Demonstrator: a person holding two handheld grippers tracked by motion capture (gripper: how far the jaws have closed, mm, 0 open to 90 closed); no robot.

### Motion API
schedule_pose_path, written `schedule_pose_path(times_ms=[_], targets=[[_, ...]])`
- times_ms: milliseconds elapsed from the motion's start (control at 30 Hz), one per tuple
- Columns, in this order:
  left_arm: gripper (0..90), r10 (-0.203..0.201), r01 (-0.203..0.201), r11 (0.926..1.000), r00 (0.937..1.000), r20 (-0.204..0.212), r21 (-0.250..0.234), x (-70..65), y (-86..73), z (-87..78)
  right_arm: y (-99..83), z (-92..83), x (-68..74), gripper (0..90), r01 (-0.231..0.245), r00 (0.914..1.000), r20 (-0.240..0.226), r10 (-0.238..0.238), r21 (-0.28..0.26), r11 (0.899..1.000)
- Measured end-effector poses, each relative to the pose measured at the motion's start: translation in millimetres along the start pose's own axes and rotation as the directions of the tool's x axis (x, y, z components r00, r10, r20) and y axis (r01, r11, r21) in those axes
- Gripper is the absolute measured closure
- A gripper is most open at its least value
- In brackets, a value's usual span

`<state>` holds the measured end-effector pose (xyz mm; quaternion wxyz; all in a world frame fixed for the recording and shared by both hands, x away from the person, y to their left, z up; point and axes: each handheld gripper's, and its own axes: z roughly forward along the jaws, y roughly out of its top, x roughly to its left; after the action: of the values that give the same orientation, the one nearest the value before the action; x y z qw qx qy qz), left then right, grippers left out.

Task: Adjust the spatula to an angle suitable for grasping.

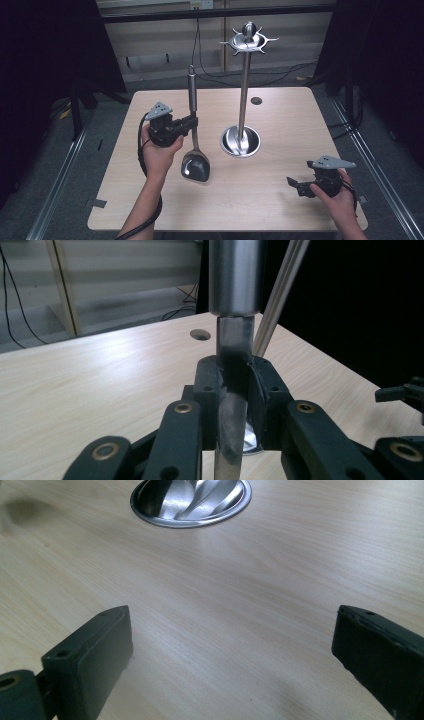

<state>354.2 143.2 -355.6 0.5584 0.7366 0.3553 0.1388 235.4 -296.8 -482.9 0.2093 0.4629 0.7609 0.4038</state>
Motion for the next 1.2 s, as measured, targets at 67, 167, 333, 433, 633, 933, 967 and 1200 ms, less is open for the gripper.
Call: schedule_pose_path(times_ms=[67, 167, 333, 433, 633, 933, 967, 1200], targets=[[76.3, 0.011, -0.011, 0.9999, 0.9999, -0.003, -0.011, -2.2, 2.1, -1.0, 0.1, 0.0, 0.3, 2.6, -0.001, 1.0, 0.0, 0.001, 0.002, 1.0], [76.4, 0.021, -0.021, 0.9996, 0.9998, 0.001, -0.022, -5.3, 4.2, -1.5, -0.2, 0.4, 0.2, 2.6, 0.002, 1.0, -0.001, -0.002, 0.001, 1.0], [76.5, 0.025, -0.024, 0.9992, 0.9997, 0.007, -0.033, -7.6, 5.8, -2.0, -0.4, 0.5, 0.1, 2.6, 0.001, 1.0, -0.003, -0.001, 0.003, 1.0], [76.5, 0.025, -0.025, 0.9988, 0.9996, 0.013, -0.042, -10.0, 7.0, -1.8, -0.3, 0.9, 0.2, 2.6, 0.006, 0.9999, -0.008, -0.006, 0.005, 1.0], [76.5, 0.031, -0.03, 0.9986, 0.9993, 0.02, -0.043, -12.4, 7.7, -0.1, -0.1, 1.6, 1.7, 2.6, 0.002, 1.0, -0.009, -0.002, 0.007, 1.0], [76.6, 0.043, -0.041, 0.9978, 0.9985, 0.033, -0.052, -19.5, 10.2, 2.1, 0.1, 1.8, 2.2, 2.6, 0.006, 0.9999, -0.011, -0.006, 0.006, 1.0], [76.7, 0.046, -0.045, 0.998, 0.9985, 0.03, -0.045, -21.2, 11.0, 2.9, 0.2, 1.7, 2.1, 2.6, 0.008, 0.9999, -0.011, -0.008, 0.008, 1.0], [76.8, 0.066, -0.064, 0.9971, 0.9965, 0.05, -0.041, -30.4, 13.6, 6.2, 0.4, 1.4, 2.2, 2.6, 0.01, 0.9998, -0.014, -0.01, 0.006, 1.0]])
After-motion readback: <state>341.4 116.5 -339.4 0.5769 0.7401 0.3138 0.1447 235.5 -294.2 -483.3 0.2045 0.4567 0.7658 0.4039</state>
